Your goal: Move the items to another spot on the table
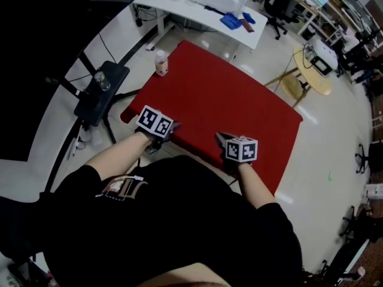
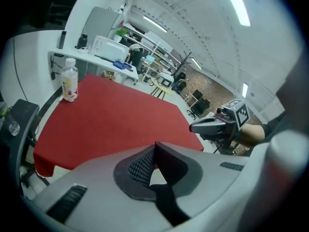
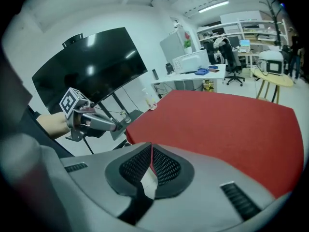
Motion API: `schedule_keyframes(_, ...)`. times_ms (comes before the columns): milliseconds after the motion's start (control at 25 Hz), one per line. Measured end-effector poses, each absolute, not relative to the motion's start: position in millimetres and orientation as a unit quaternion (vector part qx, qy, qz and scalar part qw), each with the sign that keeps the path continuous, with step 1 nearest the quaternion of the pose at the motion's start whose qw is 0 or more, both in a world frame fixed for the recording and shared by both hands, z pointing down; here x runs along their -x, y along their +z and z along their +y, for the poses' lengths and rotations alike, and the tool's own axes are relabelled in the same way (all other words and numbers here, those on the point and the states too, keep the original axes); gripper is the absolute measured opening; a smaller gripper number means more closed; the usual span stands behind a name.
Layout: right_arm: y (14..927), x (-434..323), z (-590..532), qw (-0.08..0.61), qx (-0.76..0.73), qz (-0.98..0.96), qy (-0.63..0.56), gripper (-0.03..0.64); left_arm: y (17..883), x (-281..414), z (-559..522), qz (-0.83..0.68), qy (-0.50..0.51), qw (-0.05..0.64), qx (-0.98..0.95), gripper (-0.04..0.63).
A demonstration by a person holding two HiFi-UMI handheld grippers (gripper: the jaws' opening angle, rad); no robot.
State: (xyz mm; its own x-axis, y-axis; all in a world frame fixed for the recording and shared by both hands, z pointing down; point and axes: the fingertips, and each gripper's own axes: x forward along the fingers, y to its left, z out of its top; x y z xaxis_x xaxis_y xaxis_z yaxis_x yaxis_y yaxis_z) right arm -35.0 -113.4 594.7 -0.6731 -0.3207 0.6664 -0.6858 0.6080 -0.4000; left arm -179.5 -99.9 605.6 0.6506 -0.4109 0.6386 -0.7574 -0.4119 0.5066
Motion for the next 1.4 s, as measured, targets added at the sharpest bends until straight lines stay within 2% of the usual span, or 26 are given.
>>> schedule_keyframes(360,606.7,120.6,-178.0,0.331,-0.192,-0.880,0.280,0.018,615.4,260.0,-136.7,-0.460,0.177,0.425,-0.759,-0.009)
schedule_keyframes(680,616.2,233.9,-228.0,0.367,-0.169,-0.885,0.229,0.020,632.3,345.3,-153.0,-0.472,0.177,0.431,-0.749,-0.009)
schedule_keyframes(840,627.9,298.4,-262.4,0.388,-0.168,-0.886,0.190,0.107,645.7,397.2,-157.3,-0.464,0.188,0.442,-0.744,-0.009)
schedule_keyframes(960,647.6,336.6,-293.1,0.420,-0.169,-0.882,0.134,0.218,656.8,429.3,-154.2,-0.456,0.202,0.448,-0.742,-0.009)
schedule_keyframes(1080,667.0,367.4,-327.5,0.442,-0.181,-0.873,0.102,0.291,666.4,461.1,-155.3,-0.455,0.208,0.456,-0.736,-0.009)
schedule_keyframes(1280,693.2,400.9,-378.6,0.450,-0.225,-0.860,0.087,0.339,678.5,494.4,-150.3,-0.448,0.218,0.471,-0.728,-0.009)
schedule_keyframes(1400,711.5,408.5,-405.1,0.467,-0.251,-0.846,0.053,0.339,686.3,508.5,-147.1,-0.446,0.223,0.475,-0.725,-0.009)
